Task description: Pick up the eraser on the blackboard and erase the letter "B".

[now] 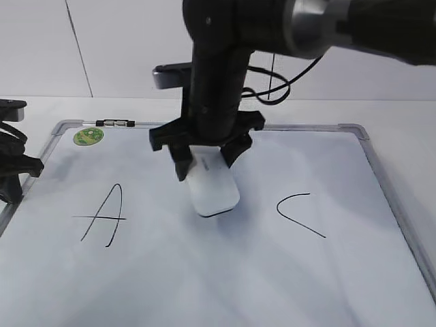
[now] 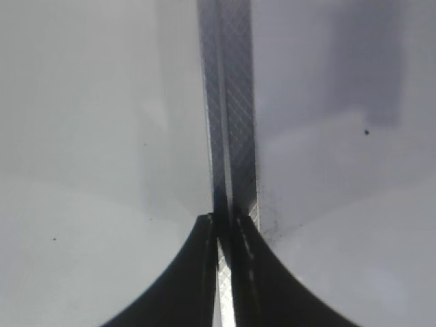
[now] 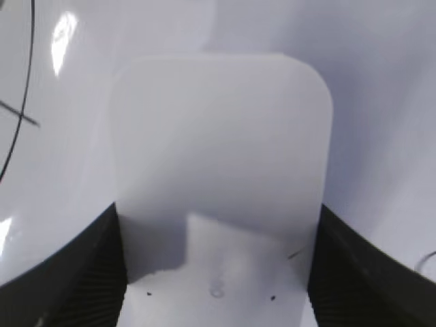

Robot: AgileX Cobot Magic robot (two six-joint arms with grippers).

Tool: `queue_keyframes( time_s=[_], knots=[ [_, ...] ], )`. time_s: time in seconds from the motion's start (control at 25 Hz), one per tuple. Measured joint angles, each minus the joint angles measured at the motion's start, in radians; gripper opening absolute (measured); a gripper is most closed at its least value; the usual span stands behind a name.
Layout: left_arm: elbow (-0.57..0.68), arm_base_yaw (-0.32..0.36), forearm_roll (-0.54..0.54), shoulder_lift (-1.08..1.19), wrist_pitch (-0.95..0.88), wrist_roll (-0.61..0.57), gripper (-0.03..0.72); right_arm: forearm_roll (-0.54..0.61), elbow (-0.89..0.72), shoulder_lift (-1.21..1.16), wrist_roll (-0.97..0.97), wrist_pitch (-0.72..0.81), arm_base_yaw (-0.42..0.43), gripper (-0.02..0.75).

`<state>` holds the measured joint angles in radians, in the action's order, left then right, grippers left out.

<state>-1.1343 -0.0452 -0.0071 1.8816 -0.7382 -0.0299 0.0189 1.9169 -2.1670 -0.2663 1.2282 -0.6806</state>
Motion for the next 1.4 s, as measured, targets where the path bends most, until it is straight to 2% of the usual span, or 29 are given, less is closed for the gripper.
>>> queue_keyframes(
  time_s=[0.52, 0.88, 1.04, 1.4],
  knots=[
    [0.000, 0.000, 0.000, 0.000, 0.000, 0.000, 0.013, -0.030, -0.002, 0.098, 0.000, 0.002, 0.264, 0.542],
    [0.000, 0.000, 0.007, 0.000, 0.000, 0.000, 0.013, -0.035, -0.201, 0.195, 0.022, 0.002, 0.432, 0.542],
    [0.000, 0.000, 0.007, 0.000, 0.000, 0.000, 0.013, -0.035, -0.268, 0.204, 0.050, 0.002, 0.477, 0.542],
    [0.000, 0.000, 0.007, 0.000, 0.000, 0.000, 0.013, -0.029, -0.439, 0.206, 0.128, -0.004, 0.507, 0.542]
  ],
)
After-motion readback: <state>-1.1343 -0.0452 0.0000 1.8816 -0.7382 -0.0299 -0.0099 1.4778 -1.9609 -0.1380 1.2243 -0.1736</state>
